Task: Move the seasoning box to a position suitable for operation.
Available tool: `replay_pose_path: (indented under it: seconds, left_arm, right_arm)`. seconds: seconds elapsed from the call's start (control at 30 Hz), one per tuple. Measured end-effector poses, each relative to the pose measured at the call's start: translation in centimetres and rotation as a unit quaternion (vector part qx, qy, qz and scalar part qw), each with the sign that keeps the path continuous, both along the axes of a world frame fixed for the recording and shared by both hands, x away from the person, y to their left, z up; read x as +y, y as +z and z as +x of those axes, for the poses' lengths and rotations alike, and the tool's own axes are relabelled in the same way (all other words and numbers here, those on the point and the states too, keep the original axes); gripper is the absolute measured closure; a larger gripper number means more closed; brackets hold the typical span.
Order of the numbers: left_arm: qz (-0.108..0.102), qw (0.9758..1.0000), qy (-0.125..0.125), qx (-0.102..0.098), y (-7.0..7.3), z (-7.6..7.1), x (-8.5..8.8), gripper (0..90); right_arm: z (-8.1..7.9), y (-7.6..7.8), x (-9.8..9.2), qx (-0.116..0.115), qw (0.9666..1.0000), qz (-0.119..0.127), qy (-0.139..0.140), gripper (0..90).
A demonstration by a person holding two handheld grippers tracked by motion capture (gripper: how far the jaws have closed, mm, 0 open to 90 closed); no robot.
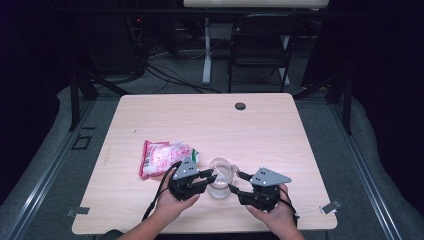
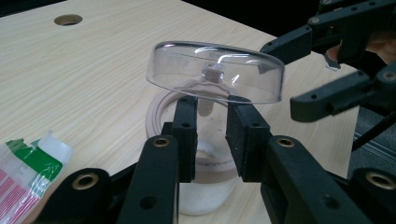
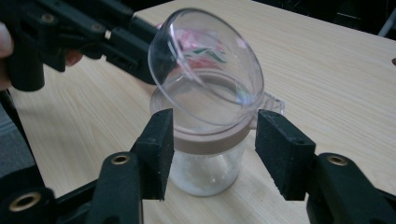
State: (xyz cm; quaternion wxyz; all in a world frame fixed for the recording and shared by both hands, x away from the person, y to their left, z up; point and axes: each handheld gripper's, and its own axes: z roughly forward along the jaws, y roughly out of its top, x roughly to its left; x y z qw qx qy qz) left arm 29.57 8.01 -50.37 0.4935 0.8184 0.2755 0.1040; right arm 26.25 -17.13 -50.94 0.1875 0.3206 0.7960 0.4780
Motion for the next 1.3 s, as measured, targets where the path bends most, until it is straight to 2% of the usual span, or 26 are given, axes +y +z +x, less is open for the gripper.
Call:
replay_pose_path:
  seconds: [0.2,0.3,0.53,0.6,0.73,0.9,0.97,1.0,1.2,1.3]
  left_arm:
    - [0.001,1.0000,0.003,-0.007,-0.1,0.1,-0.1,65.3]
    - [0.000,0.9999,0.009,-0.008,-0.2,0.0,0.0,63.7]
    - [0.021,0.9994,0.023,-0.012,-1.0,0.1,0.5,61.8]
    - [0.030,0.9991,0.027,-0.011,-1.2,0.2,0.7,61.3]
    - [0.018,0.9994,0.027,-0.008,-1.4,0.3,0.9,59.1]
    - [0.016,0.9995,0.026,-0.008,-1.5,0.3,1.0,58.9]
    - [0.015,0.9995,0.026,-0.008,-1.5,0.3,1.0,59.0]
    - [0.015,0.9995,0.025,-0.008,-1.5,0.3,1.0,59.3]
    - [0.014,0.9996,0.023,-0.008,-1.5,0.4,0.9,59.6]
    - [0.014,0.9996,0.023,-0.007,-1.5,0.4,0.9,59.8]
  right_arm:
    - [0.2,-0.6,0.6,-0.027,0.9993,-0.024,-0.014,44.7]
    - [0.3,-0.7,0.8,-0.031,0.9991,-0.027,-0.013,45.0]
    - [0.7,-0.6,1.0,-0.034,0.9990,-0.029,-0.007,45.7]
    - [0.8,-0.5,1.0,-0.035,0.9991,-0.023,-0.006,45.7]
    - [1.1,-0.4,0.9,-0.034,0.9993,-0.014,-0.007,45.7]
    - [1.4,-0.4,0.4,-0.031,0.9993,-0.003,-0.019,46.9]
    - [1.5,-0.4,0.0,-0.028,0.9993,0.006,-0.026,51.7]
    - [1.5,-0.3,-0.2,-0.016,0.9994,0.013,-0.026,58.2]
    - [1.4,0.0,-0.7,-0.021,0.9989,0.018,-0.038,66.3]
    - [1.5,-0.1,-1.1,-0.014,0.9985,0.025,-0.046,68.1]
